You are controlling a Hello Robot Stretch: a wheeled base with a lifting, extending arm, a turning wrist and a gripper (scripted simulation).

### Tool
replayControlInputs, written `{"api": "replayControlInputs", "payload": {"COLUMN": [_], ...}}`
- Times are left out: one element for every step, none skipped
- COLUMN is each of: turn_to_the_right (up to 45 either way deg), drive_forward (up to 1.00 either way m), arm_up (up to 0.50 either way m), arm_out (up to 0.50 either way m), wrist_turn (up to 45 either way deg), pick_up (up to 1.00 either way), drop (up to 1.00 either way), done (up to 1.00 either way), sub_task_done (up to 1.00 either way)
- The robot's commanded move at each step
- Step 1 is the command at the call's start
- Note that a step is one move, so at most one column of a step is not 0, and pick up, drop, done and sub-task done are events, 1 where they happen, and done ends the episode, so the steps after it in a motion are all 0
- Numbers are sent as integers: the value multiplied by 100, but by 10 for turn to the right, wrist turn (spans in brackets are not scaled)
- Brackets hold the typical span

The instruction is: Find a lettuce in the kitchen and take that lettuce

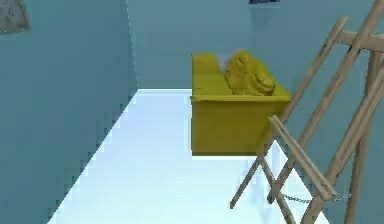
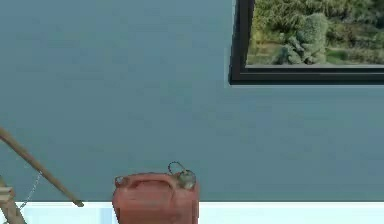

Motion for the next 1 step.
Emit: {"api": "replayControlInputs", "payload": {"turn_to_the_right": [-450], "drive_forward": [0], "arm_up": [0], "arm_out": [0], "wrist_turn": [0], "pick_up": [0], "drop": [0], "done": [0], "sub_task_done": [0]}}
